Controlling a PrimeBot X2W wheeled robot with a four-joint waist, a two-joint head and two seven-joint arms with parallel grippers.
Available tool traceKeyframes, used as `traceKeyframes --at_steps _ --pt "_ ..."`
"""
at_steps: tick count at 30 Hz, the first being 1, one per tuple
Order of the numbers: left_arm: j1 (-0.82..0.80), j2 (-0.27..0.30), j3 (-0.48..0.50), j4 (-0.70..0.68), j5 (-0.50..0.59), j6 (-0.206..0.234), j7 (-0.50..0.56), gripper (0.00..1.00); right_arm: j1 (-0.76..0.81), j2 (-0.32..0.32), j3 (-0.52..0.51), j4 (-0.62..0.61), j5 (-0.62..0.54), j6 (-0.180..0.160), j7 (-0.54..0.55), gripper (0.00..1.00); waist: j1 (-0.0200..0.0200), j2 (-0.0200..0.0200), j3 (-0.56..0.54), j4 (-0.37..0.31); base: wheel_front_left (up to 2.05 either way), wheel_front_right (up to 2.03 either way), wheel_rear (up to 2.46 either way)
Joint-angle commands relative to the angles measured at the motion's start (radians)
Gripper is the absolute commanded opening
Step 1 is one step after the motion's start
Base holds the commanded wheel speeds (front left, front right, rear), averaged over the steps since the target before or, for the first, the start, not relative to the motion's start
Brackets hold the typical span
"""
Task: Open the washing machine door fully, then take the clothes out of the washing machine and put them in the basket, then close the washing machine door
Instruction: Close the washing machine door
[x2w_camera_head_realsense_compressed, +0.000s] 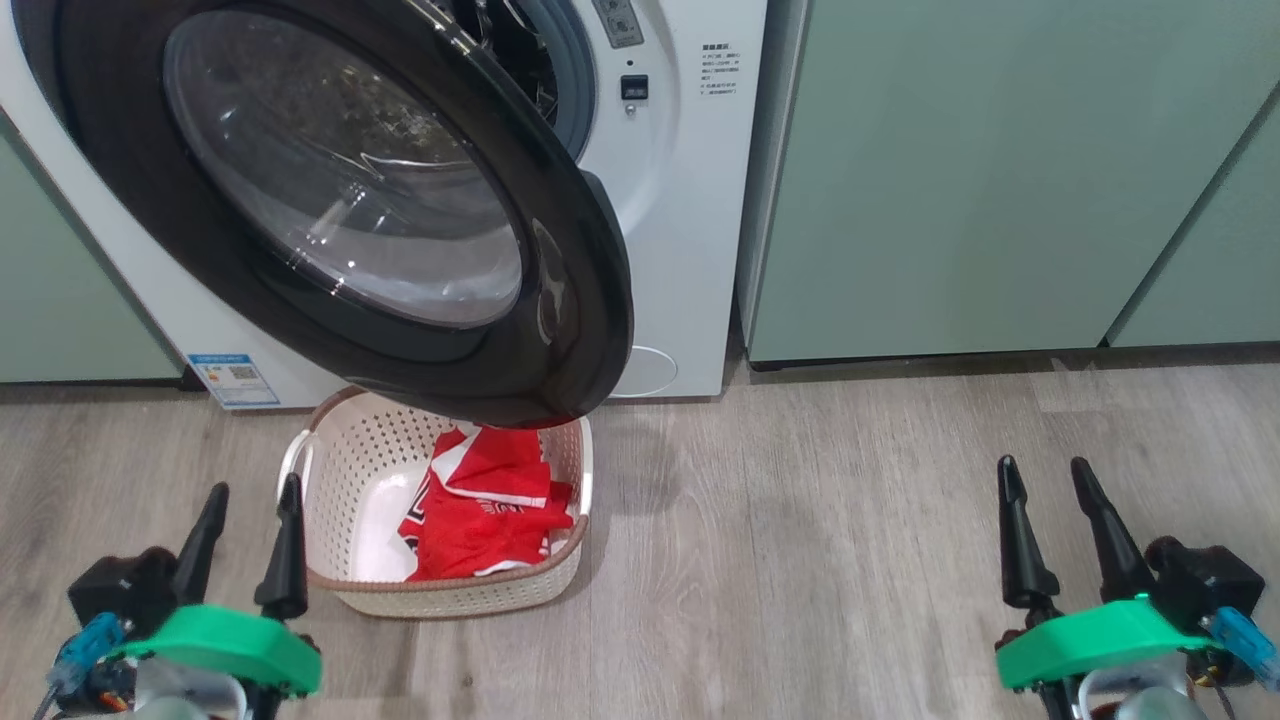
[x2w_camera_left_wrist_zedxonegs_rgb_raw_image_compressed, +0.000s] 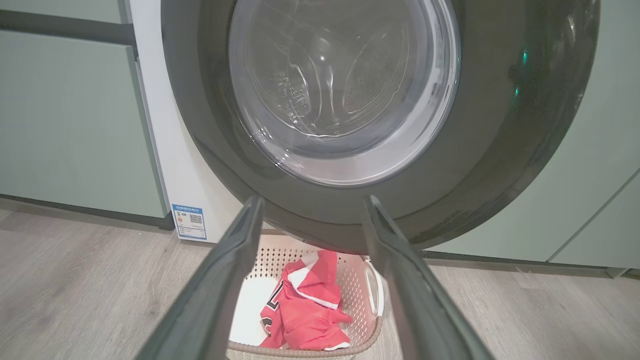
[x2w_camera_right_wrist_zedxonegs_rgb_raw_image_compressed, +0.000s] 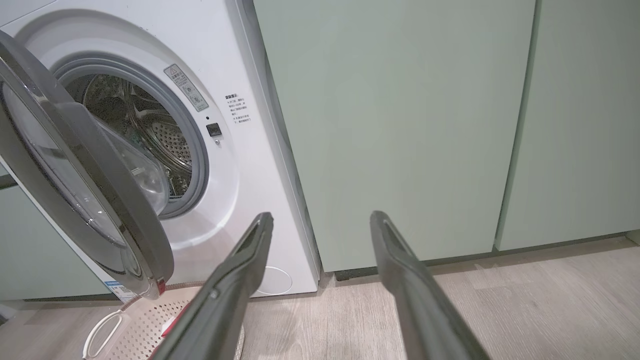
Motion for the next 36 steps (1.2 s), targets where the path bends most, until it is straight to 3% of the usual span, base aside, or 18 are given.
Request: traceKeyframes --at_steps 1,18,19,20,21,29,36 --pt "-0.039 0.009 0.05 -0.03 0.021 -0.006 -0.009 1.0 -0.013 -0.001 0.019 -0.03 -0.003 -0.001 -0.006 1.0 0.0 0.0 0.0 0.0 0.0 0.0 0.0" --pt "-0.047 -0.014 0.09 -0.008 0.083 -0.006 -0.009 1.0 -0.027 0.005 -0.009 -0.034 0.015 -0.001 -0.006 1.0 0.0 0.0 0.0 0.003 0.0 0.0 0.0" --pt "-0.047 -0.018 0.093 -0.006 0.085 -0.006 -0.009 1.0 -0.031 0.004 -0.014 -0.036 0.017 -0.001 -0.006 0.71 0.0 0.0 0.001 0.005 0.0 0.0 0.0" --pt "-0.046 -0.022 0.094 -0.005 0.087 -0.006 -0.009 1.0 -0.038 0.002 -0.018 -0.041 0.016 -0.001 -0.006 0.29 0.0 0.0 0.002 0.008 0.0 0.0 0.0" --pt "-0.044 -0.024 0.094 -0.004 0.088 -0.006 -0.009 1.0 -0.045 0.0 -0.024 -0.045 0.016 -0.001 -0.006 0.0 0.0 0.0 0.004 0.01 0.0 0.0 0.0" --pt "-0.046 -0.048 0.081 0.019 0.103 -0.006 -0.009 1.0 -0.141 0.002 -0.066 -0.11 0.058 -0.001 -0.006 0.0 0.0 0.0 0.019 0.054 0.0 0.0 0.0" --pt "-0.05 -0.061 0.056 0.037 0.105 -0.006 -0.009 1.0 -0.265 -0.03 0.018 -0.225 0.052 -0.001 -0.006 0.0 0.0 0.0 0.011 0.126 0.0 0.0 0.0"
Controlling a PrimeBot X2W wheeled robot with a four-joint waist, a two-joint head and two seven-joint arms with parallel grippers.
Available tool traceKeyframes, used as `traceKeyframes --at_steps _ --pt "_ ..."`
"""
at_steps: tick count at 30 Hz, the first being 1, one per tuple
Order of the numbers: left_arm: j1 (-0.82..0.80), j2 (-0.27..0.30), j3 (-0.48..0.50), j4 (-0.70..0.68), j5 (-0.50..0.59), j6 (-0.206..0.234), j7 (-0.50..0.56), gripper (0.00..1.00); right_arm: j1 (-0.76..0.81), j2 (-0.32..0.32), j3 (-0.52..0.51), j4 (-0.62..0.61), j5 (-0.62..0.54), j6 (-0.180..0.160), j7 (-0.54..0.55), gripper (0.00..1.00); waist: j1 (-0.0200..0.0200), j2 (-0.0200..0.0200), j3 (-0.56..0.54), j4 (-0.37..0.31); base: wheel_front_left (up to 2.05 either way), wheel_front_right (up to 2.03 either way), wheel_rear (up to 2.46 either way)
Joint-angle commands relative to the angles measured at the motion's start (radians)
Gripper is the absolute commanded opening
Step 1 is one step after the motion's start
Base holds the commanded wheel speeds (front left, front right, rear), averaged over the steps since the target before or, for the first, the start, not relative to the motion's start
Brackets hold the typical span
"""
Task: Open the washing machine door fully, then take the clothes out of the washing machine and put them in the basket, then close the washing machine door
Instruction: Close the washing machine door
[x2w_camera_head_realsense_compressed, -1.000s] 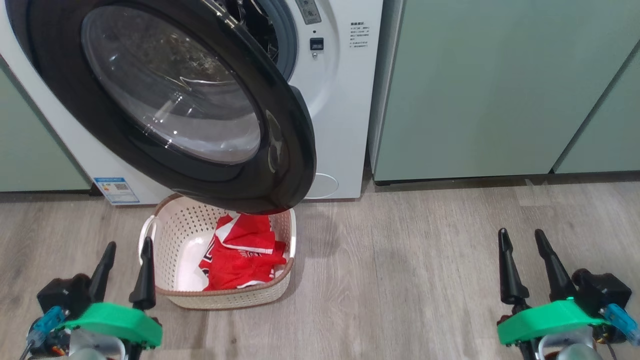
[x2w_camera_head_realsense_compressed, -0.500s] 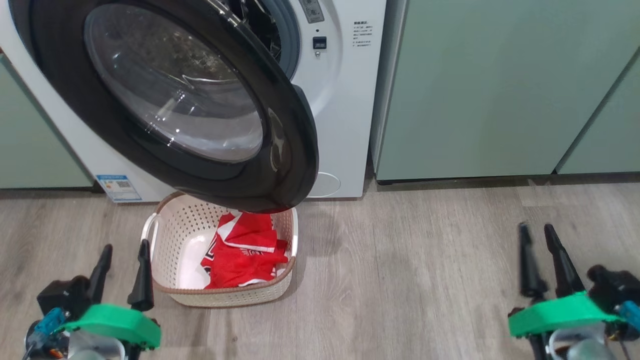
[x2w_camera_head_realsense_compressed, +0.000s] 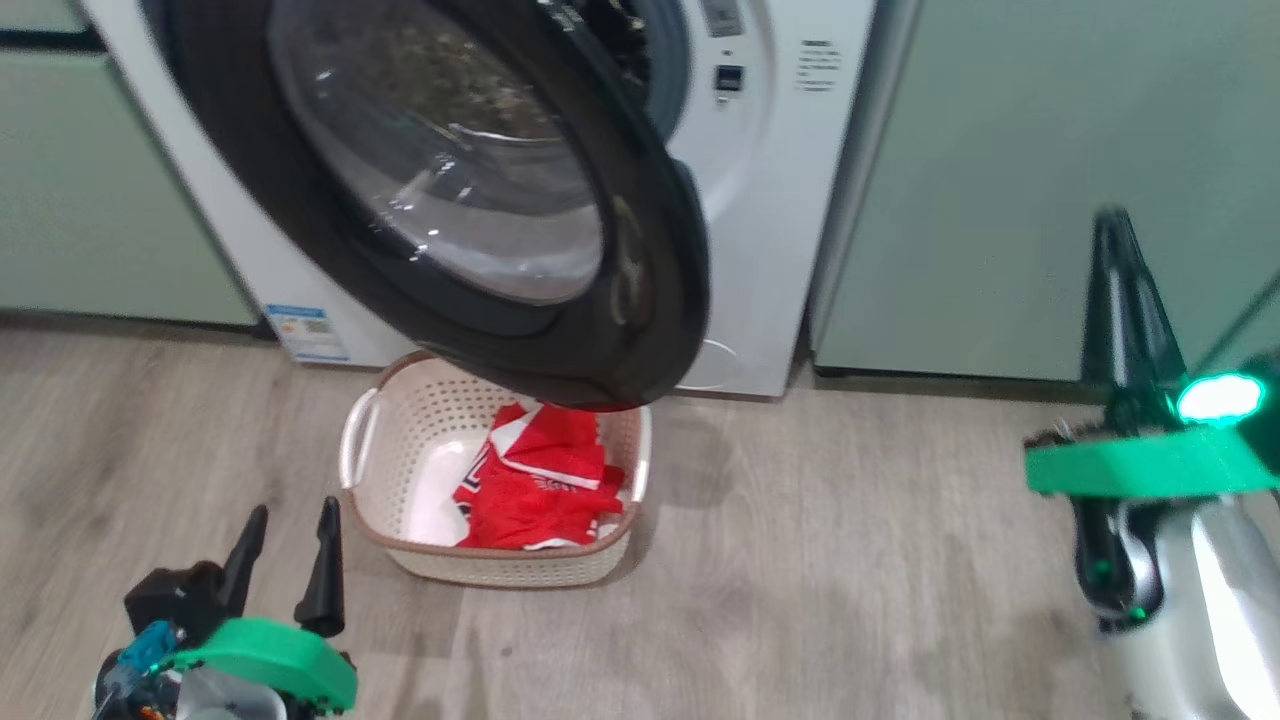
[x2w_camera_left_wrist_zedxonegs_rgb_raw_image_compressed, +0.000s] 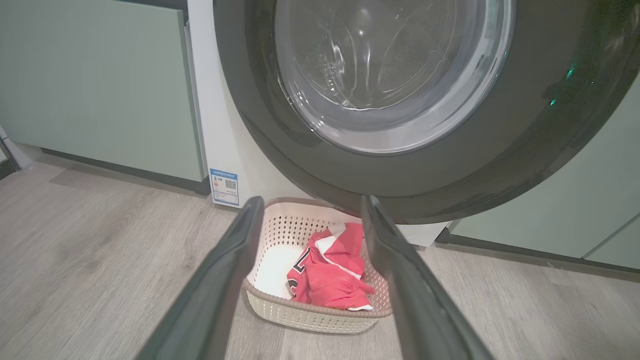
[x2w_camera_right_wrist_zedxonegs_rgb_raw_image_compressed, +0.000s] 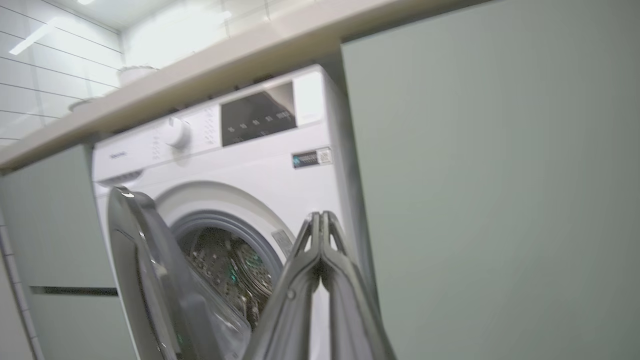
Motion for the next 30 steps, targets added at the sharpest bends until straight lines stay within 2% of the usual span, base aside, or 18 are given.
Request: traceKeyframes --at_steps 1,5,9,10,13,18,22,30 --pt "-0.051 0.012 0.025 -0.025 0.007 -0.006 -0.009 1.0 -0.053 -0.01 0.041 -0.051 -0.002 -0.001 -0.006 0.0 0.0 -0.0001 -0.005 0.026 0.0 0.0 0.0" --pt "-0.057 0.006 0.012 -0.017 0.009 -0.006 -0.009 1.0 -0.113 -0.025 0.146 -0.098 -0.002 -0.001 -0.006 0.0 0.0 -0.0001 -0.007 0.074 0.0 0.0 0.0" --pt "-0.064 -0.001 -0.004 -0.011 0.013 -0.006 -0.009 1.0 -0.16 -0.036 0.269 -0.078 -0.002 -0.001 -0.006 0.0 0.0 -0.0001 -0.007 0.122 0.0 0.0 0.0" --pt "-0.07 -0.007 -0.015 -0.008 0.013 -0.006 -0.009 1.0 -0.181 -0.041 0.327 -0.042 0.001 -0.001 -0.006 0.0 0.0 -0.0001 -0.006 0.149 0.0 0.0 0.0" --pt "-0.079 -0.018 -0.025 -0.006 0.013 -0.006 -0.009 1.0 -0.205 -0.043 0.41 0.035 0.017 -0.001 -0.006 0.0 0.0 -0.0001 -0.002 0.184 0.0 0.0 0.0" --pt "-0.082 -0.034 -0.054 -0.005 0.024 -0.006 -0.009 1.0 -0.244 -0.049 0.509 0.21 0.048 -0.001 -0.006 0.0 0.0 -0.0001 0.012 0.232 0.0 0.0 0.0" --pt "-0.078 -0.045 -0.067 -0.005 0.032 -0.006 -0.009 1.0 -0.278 -0.044 0.514 0.341 0.076 -0.001 -0.006 0.0 0.0 -0.0001 0.027 0.251 0.0 0.0 0.0" --pt "-0.091 -0.067 -0.082 -0.009 0.031 -0.006 -0.009 1.0 -0.384 -0.025 0.432 0.538 0.108 -0.001 -0.006 0.0 0.0 -0.0001 0.074 0.258 0.0 0.0 0.0"
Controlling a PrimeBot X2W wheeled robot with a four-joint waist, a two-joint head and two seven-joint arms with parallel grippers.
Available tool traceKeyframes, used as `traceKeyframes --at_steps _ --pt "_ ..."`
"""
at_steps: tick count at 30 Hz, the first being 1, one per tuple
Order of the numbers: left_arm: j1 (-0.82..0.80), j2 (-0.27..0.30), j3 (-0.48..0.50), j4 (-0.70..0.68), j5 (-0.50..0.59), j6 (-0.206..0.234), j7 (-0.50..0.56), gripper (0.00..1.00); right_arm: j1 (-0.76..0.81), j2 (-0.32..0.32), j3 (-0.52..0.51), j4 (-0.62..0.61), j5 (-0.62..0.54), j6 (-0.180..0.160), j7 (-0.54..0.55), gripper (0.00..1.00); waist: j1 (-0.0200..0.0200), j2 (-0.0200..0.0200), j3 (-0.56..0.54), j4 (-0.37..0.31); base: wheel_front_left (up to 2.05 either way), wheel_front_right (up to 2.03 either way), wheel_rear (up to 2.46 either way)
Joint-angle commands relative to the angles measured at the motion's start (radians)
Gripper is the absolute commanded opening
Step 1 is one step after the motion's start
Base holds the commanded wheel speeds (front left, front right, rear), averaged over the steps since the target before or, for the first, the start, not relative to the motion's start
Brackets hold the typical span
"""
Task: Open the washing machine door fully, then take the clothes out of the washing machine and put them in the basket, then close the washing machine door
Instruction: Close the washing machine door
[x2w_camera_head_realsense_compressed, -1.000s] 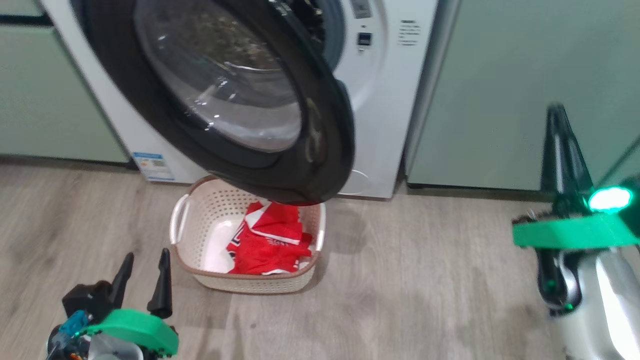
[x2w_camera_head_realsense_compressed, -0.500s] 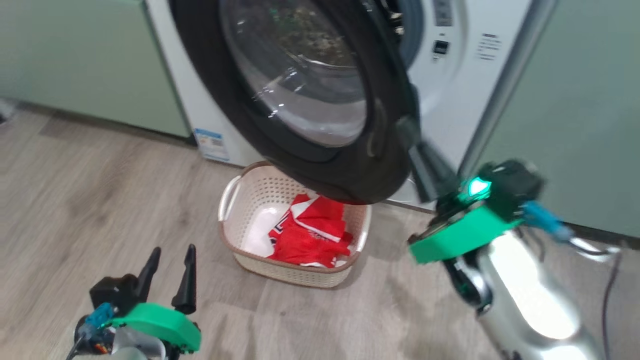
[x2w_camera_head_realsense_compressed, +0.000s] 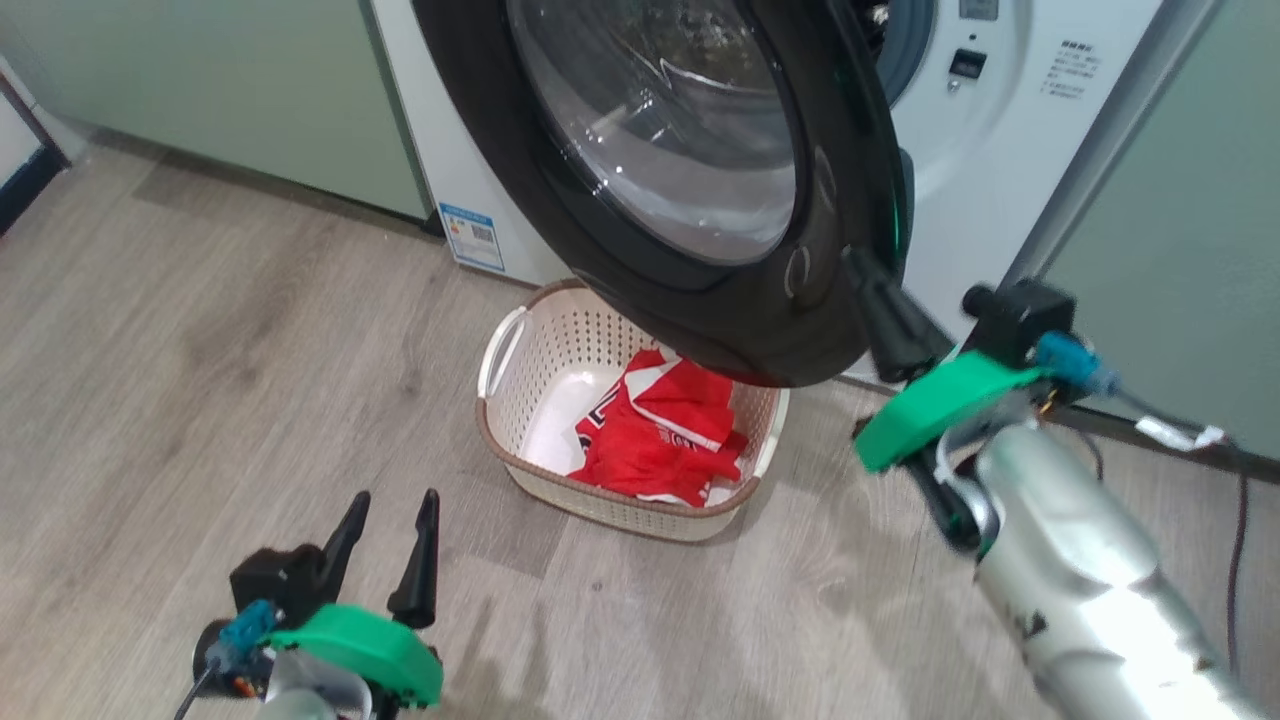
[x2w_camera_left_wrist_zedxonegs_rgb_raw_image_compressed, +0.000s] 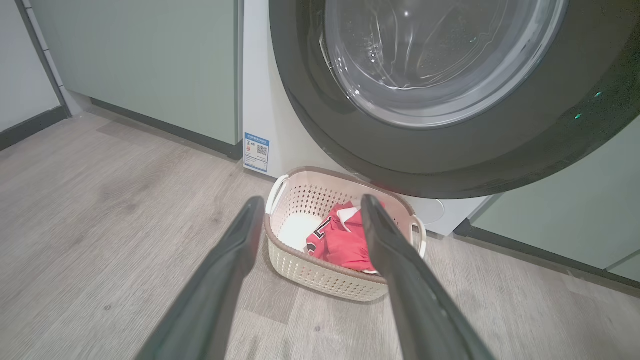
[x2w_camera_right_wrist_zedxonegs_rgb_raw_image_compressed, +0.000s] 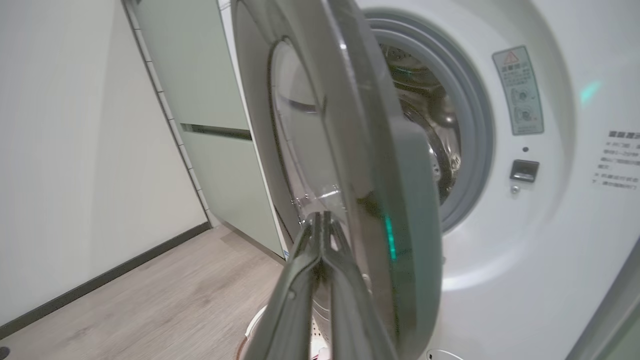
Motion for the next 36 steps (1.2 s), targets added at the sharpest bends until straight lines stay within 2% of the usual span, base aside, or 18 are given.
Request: traceKeyframes --at_steps 1,11,20,26,36 --pt "-0.063 0.001 0.028 -0.031 0.003 0.001 -0.009 1.0 -0.065 0.016 -0.013 0.009 0.017 -0.001 -0.005 0.0 0.0 0.0 0.019 -0.002 0.0 0.0 0.0" --pt "-0.104 -0.019 0.007 -0.042 0.002 0.001 -0.009 1.0 -0.235 0.003 -0.054 0.132 0.034 -0.001 -0.005 0.0 0.0 0.0 0.12 -0.019 0.0 0.0 0.0" --pt "-0.17 -0.031 -0.024 -0.047 -0.001 0.001 -0.009 1.0 -0.453 -0.045 -0.099 0.262 0.036 -0.001 -0.005 0.0 0.0 0.0 0.23 -0.014 0.0 0.0 0.0" --pt "-0.193 -0.033 -0.04 -0.048 -0.005 0.001 -0.009 1.0 -0.572 -0.063 -0.127 0.368 0.042 -0.001 -0.005 0.0 0.0 0.0 0.27 -0.002 0.0 0.0 0.0" --pt "-0.223 -0.034 -0.066 -0.049 -0.037 0.001 -0.009 1.0 -0.698 -0.078 -0.159 0.476 0.027 -0.001 -0.005 0.0 0.0 0.0 0.307 0.013 0.0 0.0 0.0"
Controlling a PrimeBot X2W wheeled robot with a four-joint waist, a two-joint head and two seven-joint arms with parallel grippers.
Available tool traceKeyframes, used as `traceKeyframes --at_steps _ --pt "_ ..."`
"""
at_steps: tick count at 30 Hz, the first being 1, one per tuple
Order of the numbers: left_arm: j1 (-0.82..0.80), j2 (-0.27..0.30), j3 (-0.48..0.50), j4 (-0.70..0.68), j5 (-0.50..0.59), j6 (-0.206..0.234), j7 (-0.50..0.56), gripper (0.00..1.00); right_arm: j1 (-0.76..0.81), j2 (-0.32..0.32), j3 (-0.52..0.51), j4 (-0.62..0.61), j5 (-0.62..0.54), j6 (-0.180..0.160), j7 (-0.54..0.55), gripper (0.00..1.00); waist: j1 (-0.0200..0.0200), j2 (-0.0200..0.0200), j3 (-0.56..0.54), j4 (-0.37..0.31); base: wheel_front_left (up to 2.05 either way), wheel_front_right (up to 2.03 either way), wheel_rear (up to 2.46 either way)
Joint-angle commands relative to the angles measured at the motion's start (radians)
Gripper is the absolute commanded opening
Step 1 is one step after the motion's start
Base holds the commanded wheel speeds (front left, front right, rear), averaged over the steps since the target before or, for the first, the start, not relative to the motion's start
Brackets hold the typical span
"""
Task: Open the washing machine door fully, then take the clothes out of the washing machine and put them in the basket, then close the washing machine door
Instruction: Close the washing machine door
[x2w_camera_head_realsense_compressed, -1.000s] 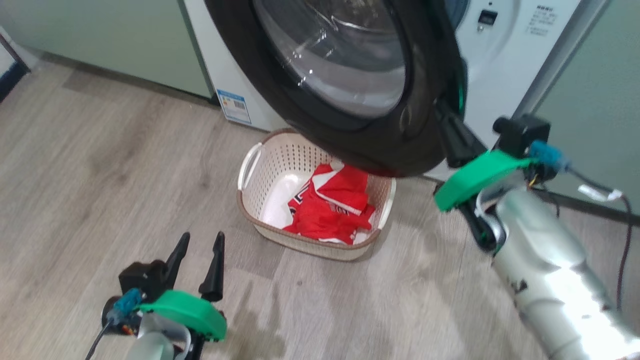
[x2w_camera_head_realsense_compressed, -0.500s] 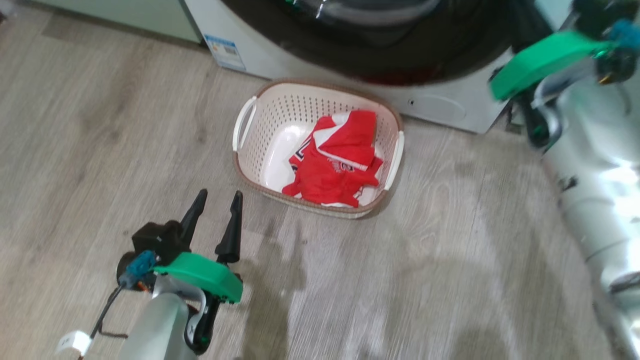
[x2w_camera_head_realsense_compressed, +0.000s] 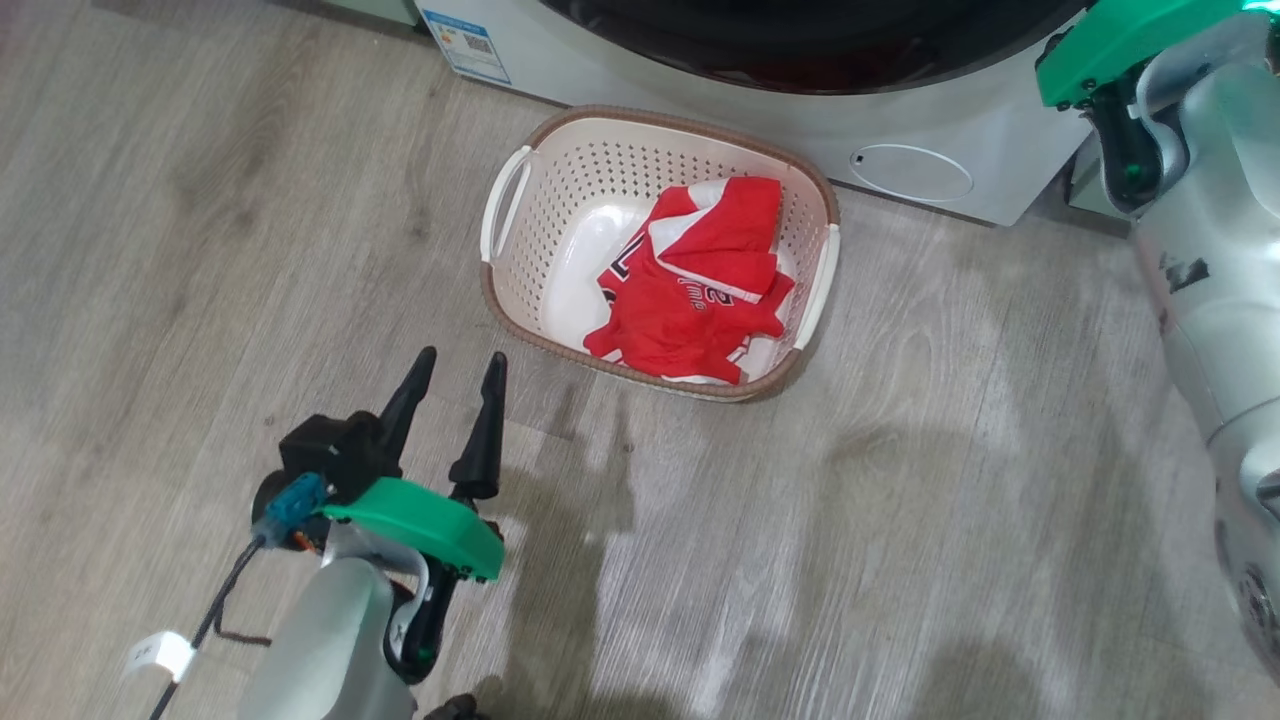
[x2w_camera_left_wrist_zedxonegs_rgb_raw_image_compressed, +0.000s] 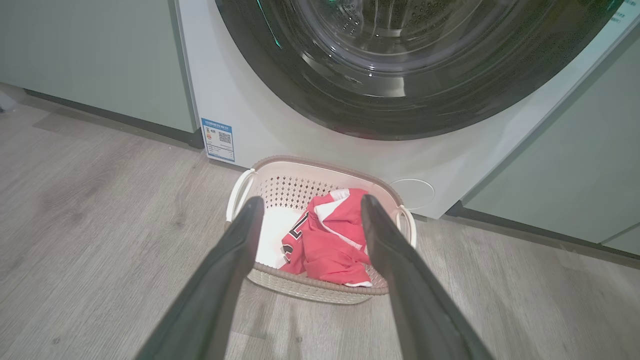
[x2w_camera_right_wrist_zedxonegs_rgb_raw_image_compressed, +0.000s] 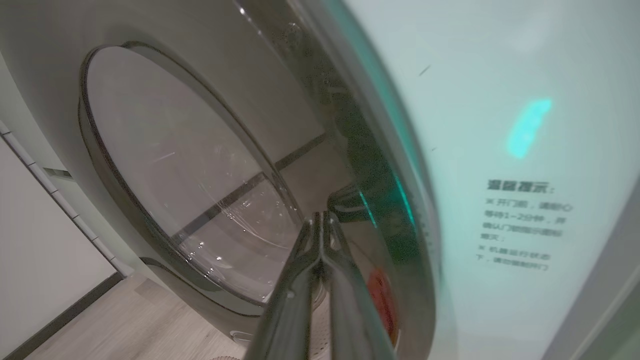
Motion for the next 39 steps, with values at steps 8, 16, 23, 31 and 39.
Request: traceKeyframes --at_steps 8,16,23,31,39 --pt "-0.014 0.012 0.025 -0.018 -0.01 0.001 -0.009 1.0 -0.034 0.027 -0.041 -0.043 -0.021 -0.011 -0.005 0.0 0.0 0.0 -0.029 0.002 0.0 0.0 0.0" --pt "0.032 0.012 0.064 -0.009 0.019 0.001 -0.009 1.0 0.123 0.07 -0.036 -0.13 -0.014 -0.011 -0.005 0.0 0.0 0.0 -0.131 -0.028 0.0 0.0 0.0" --pt "0.068 0.047 0.118 -0.007 0.032 0.001 -0.009 1.0 0.33 0.111 -0.039 -0.246 0.009 -0.011 -0.005 0.62 0.0 0.0 -0.255 -0.089 0.0 0.0 0.0" --pt "0.073 0.083 0.218 0.001 0.033 0.001 -0.009 1.0 0.541 0.124 -0.077 -0.374 -0.003 -0.011 -0.005 1.0 0.0 0.0 -0.341 -0.204 0.0 0.0 0.0" --pt "0.068 0.125 0.289 0.034 0.023 0.001 -0.009 1.0 0.765 0.135 -0.239 -0.573 -0.108 -0.011 -0.005 1.0 0.0 0.0 -0.386 -0.336 0.0 0.0 0.0"
